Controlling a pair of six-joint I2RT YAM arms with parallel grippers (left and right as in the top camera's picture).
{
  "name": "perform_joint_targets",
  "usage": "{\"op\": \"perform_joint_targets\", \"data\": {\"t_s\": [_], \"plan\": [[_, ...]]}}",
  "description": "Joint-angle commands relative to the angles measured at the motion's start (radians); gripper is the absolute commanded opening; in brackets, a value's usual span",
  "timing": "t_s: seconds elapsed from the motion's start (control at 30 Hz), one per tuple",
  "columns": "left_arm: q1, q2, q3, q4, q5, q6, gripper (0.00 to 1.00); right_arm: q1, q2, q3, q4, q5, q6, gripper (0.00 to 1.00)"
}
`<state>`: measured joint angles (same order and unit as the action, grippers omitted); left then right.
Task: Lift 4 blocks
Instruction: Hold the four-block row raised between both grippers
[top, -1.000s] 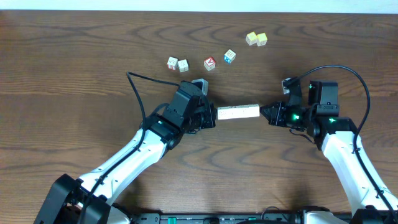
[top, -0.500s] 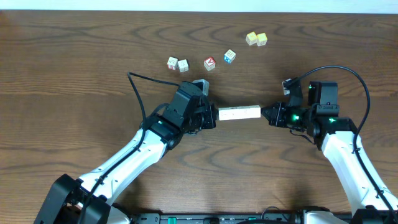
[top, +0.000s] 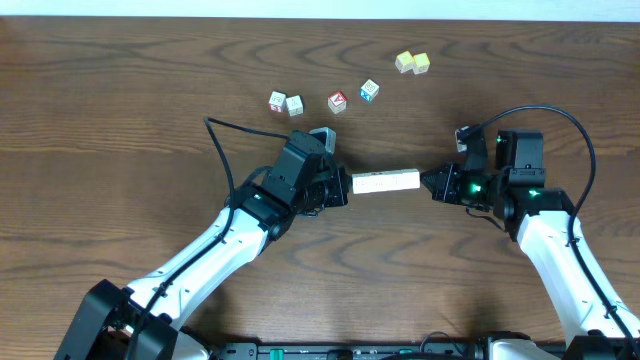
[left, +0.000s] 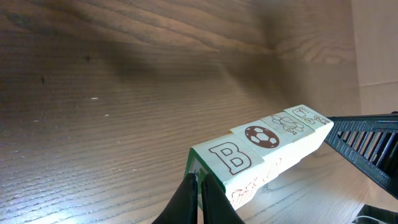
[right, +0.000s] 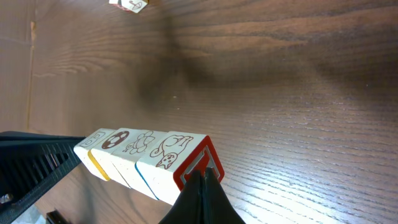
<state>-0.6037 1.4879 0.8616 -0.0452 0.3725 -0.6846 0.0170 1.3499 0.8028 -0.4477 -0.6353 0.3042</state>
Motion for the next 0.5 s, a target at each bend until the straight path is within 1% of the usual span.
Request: {"op": "perform_joint_targets", "data": {"t_s": [0.0, 0.47], "plan": [[-0.044, -0.031, 0.026, 0.032, 0.142, -0.013, 0.07, 0.037, -0.002, 0.006, 0.002, -0.2, 0.018, 0.01], [-0.044, -0.031, 0.026, 0.032, 0.142, -0.024, 0.07, 0.037, -0.002, 0.006, 0.002, -0.2, 0.018, 0.01]]}}
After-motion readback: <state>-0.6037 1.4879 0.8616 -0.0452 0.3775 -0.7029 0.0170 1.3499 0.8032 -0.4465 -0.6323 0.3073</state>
